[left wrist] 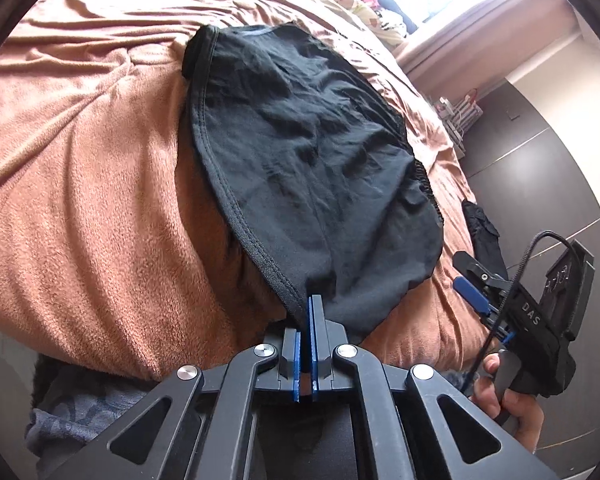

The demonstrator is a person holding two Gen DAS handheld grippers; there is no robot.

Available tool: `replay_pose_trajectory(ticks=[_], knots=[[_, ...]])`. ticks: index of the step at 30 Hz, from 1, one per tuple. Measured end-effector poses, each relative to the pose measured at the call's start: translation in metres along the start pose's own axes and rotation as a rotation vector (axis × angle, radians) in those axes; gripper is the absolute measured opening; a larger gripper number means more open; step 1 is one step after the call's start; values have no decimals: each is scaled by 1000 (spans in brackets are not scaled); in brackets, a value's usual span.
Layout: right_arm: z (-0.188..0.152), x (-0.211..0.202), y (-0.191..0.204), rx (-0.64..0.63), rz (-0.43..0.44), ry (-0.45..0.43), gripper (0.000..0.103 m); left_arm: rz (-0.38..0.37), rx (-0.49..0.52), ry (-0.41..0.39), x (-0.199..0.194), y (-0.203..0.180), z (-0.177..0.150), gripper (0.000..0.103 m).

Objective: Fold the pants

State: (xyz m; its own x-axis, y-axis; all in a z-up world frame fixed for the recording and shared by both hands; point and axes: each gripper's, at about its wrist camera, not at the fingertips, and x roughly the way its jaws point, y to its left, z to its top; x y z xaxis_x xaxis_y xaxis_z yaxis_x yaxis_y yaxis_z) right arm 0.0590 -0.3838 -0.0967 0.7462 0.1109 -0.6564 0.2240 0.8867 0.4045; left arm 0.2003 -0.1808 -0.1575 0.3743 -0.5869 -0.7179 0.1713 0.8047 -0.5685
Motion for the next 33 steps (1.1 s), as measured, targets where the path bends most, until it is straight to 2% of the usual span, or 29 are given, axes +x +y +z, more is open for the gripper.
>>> replay_pose_trajectory(ticks=[5, 10, 17, 23, 25, 33], knots=[[12, 21, -12, 73, 5, -1, 68, 6, 17, -66, -17, -11, 17, 3], [25, 40, -23, 150, 57, -11, 54, 4, 35, -111, -29, -19, 34, 3], [40, 51, -36, 198, 45, -49, 50, 11, 39, -167, -40, -21, 55, 3], [48, 79, -46, 268, 71, 13, 25, 2, 29, -188, -43, -20, 71, 3], [55, 81, -46, 274, 85, 3, 8, -3, 31, -198, -46, -21, 77, 3], [87, 50, -32, 269, 123, -129, 5, -21, 64, -269, -62, -36, 119, 3]])
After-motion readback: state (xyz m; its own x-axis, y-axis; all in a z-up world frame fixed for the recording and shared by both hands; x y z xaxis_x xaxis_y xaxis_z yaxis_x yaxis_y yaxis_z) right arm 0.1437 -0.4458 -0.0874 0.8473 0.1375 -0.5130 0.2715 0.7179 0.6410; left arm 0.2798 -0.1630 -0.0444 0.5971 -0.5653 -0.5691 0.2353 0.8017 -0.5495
